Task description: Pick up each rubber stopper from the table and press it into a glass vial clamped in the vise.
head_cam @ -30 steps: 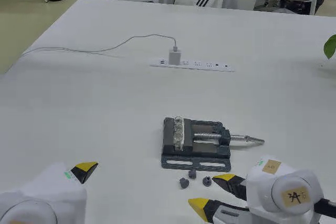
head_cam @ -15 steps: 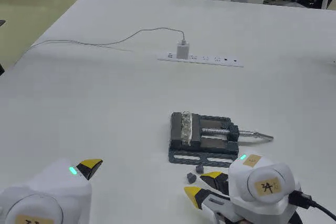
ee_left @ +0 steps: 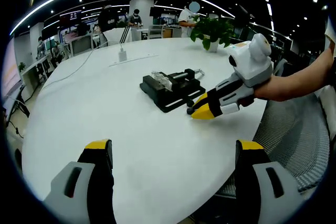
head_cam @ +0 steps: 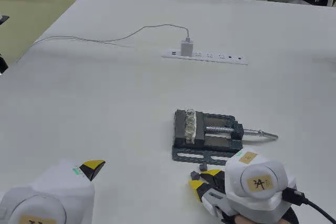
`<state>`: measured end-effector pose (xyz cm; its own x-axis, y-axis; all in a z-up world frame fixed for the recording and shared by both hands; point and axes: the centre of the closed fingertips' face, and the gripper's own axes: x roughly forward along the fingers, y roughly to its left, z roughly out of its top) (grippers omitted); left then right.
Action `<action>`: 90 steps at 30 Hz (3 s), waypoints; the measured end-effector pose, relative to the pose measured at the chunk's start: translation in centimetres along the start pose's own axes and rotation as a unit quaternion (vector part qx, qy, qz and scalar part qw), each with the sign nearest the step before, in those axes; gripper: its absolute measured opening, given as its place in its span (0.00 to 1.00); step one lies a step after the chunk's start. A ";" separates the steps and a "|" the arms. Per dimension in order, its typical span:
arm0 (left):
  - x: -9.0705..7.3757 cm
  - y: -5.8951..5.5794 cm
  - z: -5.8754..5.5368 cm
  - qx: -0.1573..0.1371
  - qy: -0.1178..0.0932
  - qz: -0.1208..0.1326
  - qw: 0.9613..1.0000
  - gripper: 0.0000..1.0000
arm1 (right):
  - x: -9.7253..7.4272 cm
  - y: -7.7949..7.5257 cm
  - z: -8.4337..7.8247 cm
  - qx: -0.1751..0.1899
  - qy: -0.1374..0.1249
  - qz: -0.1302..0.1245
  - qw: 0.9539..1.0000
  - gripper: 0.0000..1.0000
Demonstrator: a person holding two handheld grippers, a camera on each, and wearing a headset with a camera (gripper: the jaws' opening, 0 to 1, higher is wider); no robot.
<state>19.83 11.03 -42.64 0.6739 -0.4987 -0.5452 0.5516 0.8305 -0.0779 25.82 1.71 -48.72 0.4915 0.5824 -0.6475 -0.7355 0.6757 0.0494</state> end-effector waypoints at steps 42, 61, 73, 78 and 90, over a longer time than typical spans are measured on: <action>1.2 -1.2 0.8 0.026 0.004 -0.020 0.999 0.90 | -4.0 -1.3 0.6 -0.016 -0.008 0.010 1.000 0.08; 2.4 -3.5 2.8 0.094 -0.007 -0.054 0.994 0.79 | -10.3 -1.6 2.5 -0.026 -0.047 0.029 0.998 0.08; 2.4 -4.2 2.9 0.093 -0.011 -0.054 0.994 0.79 | -11.3 -1.7 2.6 -0.033 -0.052 0.026 0.998 0.08; 2.2 -4.0 2.7 0.087 -0.012 -0.047 0.995 0.79 | -11.3 -1.6 2.9 -0.043 -0.049 0.036 0.997 0.08; 2.0 -2.9 2.4 0.060 -0.024 -0.025 0.998 0.78 | -10.5 -1.9 4.7 -0.077 -0.023 0.068 0.994 0.07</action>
<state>20.77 7.03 -41.53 0.6648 -0.5533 -0.5019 0.6384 0.7697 -0.0030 24.22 -3.55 -38.50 0.4005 0.6867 -0.6067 -0.8581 0.5133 0.0146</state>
